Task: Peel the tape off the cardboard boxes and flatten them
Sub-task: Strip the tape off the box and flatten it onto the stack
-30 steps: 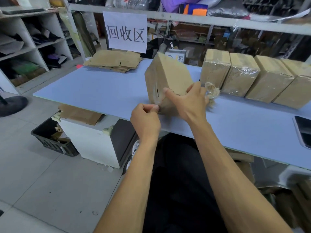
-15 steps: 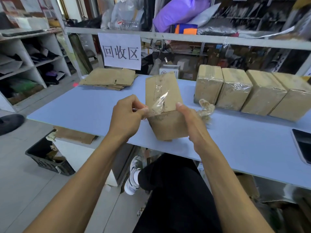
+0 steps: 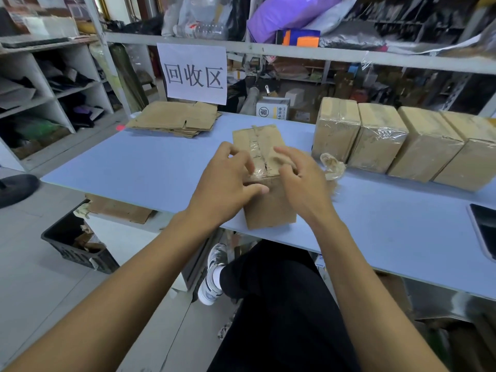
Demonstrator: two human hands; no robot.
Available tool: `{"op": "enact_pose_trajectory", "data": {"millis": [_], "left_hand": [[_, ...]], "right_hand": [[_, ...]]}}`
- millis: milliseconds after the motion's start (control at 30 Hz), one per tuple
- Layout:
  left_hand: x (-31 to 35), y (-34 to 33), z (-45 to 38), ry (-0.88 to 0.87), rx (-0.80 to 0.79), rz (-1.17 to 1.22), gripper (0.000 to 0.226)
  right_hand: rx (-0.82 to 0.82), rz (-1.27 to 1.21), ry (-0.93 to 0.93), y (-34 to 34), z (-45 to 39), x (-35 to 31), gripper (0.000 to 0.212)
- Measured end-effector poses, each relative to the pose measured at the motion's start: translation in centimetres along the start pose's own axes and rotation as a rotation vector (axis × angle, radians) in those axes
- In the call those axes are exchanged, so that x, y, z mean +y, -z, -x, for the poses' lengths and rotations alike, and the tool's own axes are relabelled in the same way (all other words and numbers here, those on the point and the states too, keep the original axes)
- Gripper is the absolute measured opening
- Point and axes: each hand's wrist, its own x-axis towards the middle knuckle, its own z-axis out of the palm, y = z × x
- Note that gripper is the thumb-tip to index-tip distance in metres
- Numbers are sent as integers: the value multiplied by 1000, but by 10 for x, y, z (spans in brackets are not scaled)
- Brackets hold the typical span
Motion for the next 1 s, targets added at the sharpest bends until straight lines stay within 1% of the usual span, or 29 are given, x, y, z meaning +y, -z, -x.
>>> {"op": "enact_pose_trajectory", "data": {"millis": [67, 133, 233, 333, 433, 533, 633, 733, 867, 967, 1000], "left_hand": [[-4, -4, 3, -13, 82, 10, 27], [-7, -6, 4, -48, 119, -22, 21], [-10, -4, -2, -184, 87, -103, 15], [-12, 1, -9, -337, 25, -160, 19], [-13, 4, -14, -395, 8, -162, 17], [-13, 4, -19, -416, -13, -176, 16], [-12, 2, -26, -417, -43, -196, 17], [-7, 0, -29, -361, -64, -170, 17], [-7, -1, -33, -234, -92, -57, 11], [-8, 2, -36, -130, -130, 103, 23], [-8, 3, -36, -109, -146, 136, 24]], "right_hand": [[-3, -34, -19, -5, 3, 4, 31], [3, -73, -21, -9, 6, 9, 30], [26, -118, -12, -11, 5, 13, 28], [-13, -137, -13, -7, 2, 14, 30], [-79, -161, -29, 0, -1, 17, 31], [-122, -194, -27, 8, -4, 22, 31], [-163, -283, -19, 13, -6, 28, 28], [-192, -363, -1, 16, -7, 31, 23], [-217, -459, -32, 17, -12, 35, 27], [-226, -570, -75, 15, -14, 41, 33], [-227, -598, -77, 15, -16, 42, 34]]}}
